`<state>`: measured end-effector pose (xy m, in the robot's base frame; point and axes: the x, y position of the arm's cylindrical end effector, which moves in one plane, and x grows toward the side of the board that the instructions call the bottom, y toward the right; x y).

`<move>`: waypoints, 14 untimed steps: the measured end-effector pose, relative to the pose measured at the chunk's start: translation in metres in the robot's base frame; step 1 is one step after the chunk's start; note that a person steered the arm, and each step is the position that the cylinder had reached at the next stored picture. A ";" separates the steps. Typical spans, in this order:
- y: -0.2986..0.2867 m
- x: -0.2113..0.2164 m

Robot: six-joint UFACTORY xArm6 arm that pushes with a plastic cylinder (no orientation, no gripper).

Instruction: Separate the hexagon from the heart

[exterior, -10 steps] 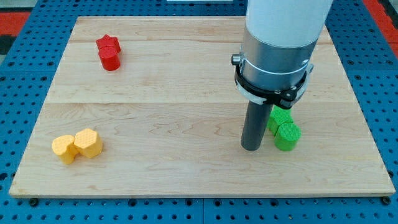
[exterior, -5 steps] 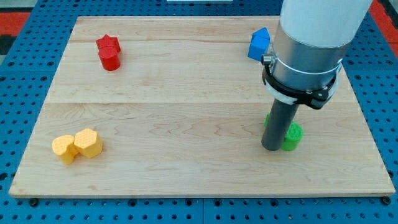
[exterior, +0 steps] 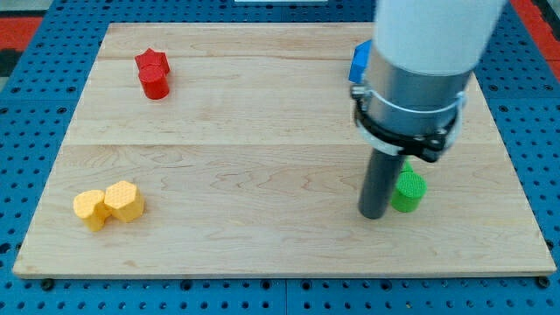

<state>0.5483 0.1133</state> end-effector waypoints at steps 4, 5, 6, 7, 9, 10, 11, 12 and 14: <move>-0.225 0.070; -0.291 0.065; -0.319 0.064; -0.365 0.057; -0.384 0.038; -0.346 -0.003; -0.299 -0.009; -0.291 -0.009; -0.287 -0.011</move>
<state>0.5369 -0.1732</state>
